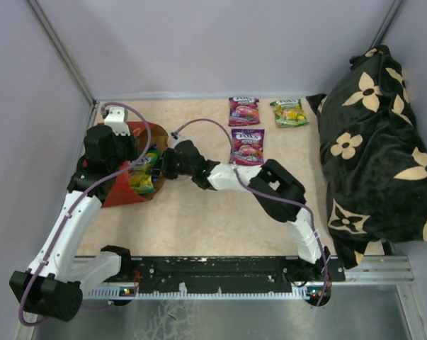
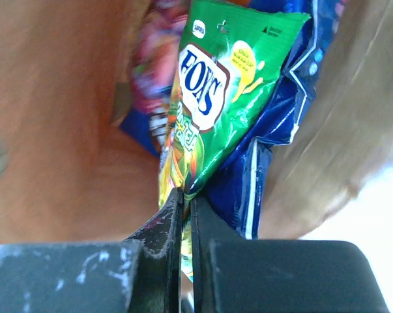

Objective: Take the snacks out of the paper bag

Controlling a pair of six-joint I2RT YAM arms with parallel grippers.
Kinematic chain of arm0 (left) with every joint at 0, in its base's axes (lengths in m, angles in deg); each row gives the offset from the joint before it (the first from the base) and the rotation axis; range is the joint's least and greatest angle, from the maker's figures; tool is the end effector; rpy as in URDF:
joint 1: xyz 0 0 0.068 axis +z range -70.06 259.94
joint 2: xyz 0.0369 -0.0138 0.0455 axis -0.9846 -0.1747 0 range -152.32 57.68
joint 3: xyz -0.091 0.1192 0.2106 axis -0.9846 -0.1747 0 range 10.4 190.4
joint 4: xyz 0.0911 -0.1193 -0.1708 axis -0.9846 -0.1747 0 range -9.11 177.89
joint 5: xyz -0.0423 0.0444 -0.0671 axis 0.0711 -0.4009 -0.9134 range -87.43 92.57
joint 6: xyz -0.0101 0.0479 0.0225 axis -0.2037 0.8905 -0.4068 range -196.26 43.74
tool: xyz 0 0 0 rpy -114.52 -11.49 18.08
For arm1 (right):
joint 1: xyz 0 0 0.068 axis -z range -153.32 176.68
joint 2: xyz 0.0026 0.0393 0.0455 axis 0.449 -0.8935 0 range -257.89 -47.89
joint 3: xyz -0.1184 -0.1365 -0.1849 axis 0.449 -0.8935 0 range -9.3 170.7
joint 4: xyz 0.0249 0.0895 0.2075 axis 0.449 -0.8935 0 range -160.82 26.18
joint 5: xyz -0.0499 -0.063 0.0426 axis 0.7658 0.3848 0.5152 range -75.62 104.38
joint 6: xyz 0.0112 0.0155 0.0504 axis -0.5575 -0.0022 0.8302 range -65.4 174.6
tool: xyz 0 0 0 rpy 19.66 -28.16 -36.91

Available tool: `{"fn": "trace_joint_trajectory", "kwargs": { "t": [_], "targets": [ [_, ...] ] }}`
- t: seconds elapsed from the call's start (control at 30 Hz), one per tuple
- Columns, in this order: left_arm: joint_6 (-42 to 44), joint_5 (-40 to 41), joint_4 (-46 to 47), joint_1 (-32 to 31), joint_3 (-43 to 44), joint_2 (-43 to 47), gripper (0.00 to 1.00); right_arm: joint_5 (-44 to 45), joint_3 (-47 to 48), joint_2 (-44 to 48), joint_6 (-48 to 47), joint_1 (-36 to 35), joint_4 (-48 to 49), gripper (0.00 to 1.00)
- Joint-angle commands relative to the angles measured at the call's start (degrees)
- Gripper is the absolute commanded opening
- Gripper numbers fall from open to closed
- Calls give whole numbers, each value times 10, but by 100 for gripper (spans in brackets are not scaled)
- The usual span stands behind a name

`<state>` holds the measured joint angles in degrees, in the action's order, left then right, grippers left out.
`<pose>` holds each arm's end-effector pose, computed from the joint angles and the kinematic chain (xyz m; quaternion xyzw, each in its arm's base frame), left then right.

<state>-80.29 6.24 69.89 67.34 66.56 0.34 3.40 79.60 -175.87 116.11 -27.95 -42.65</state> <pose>0.1941 -0.0409 0.3430 0.0424 0.8137 -0.0581 0.5768 0.2702 0.3924 0.1917 -0.0080 0.8067 0.5381 0.2441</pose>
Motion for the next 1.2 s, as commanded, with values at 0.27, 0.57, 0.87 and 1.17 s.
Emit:
{"fn": "trace_joint_trajectory", "kwargs": {
  "t": [0.27, 0.57, 0.87, 1.17],
  "targets": [
    [2, -5, -7, 0, 19, 13, 1, -241, -246, 427, -272, 223, -234, 0],
    [3, -10, -14, 0, 24, 13, 2, -337, -286, 532, -326, 396, -325, 0],
    [4, -5, -16, 0, 24, 11, 2, -301, -163, 507, -286, 288, -334, 0],
    [6, 22, -22, 2, 26, 8, 2, -305, 94, 354, -187, 122, -221, 0]
  ]
}}
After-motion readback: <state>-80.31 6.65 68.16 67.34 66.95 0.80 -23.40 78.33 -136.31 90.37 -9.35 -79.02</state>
